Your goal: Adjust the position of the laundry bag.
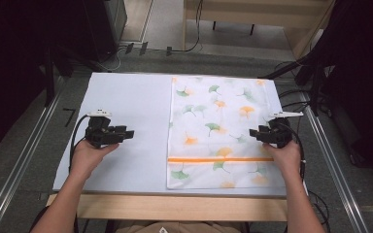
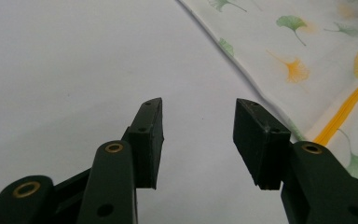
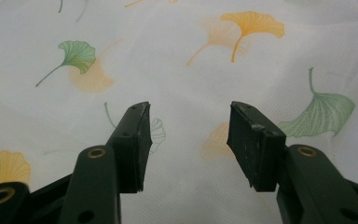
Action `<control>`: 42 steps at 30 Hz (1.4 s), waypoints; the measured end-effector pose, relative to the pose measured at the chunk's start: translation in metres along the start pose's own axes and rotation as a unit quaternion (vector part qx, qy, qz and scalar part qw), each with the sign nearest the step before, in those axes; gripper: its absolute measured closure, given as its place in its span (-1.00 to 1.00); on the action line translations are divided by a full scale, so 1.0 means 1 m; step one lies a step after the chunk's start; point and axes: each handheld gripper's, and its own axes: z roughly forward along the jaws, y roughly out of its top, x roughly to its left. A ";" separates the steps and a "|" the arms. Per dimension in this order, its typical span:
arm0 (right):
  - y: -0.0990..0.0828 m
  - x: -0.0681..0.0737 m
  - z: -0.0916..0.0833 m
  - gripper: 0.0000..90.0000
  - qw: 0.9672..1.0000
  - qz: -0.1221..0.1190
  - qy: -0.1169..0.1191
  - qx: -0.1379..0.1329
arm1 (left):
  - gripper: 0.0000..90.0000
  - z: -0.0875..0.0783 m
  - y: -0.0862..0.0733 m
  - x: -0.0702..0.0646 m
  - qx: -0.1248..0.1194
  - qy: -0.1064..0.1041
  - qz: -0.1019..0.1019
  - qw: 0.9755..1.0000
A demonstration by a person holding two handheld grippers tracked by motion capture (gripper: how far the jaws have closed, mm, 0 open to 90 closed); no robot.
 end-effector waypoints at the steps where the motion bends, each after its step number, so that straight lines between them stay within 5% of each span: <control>1: 0.000 0.000 0.000 0.13 1.000 -0.001 0.000 0.001 | 0.15 0.001 0.000 0.000 0.003 0.002 -0.001 1.000; 7: 0.000 0.000 0.000 0.12 1.000 -0.001 0.002 0.001 | -0.08 0.004 0.000 0.000 0.016 0.004 -0.004 1.000; 42: -0.001 -0.001 0.002 0.07 1.000 0.000 -0.001 0.016 | -0.20 0.008 0.002 -0.005 0.027 -0.002 -0.002 1.000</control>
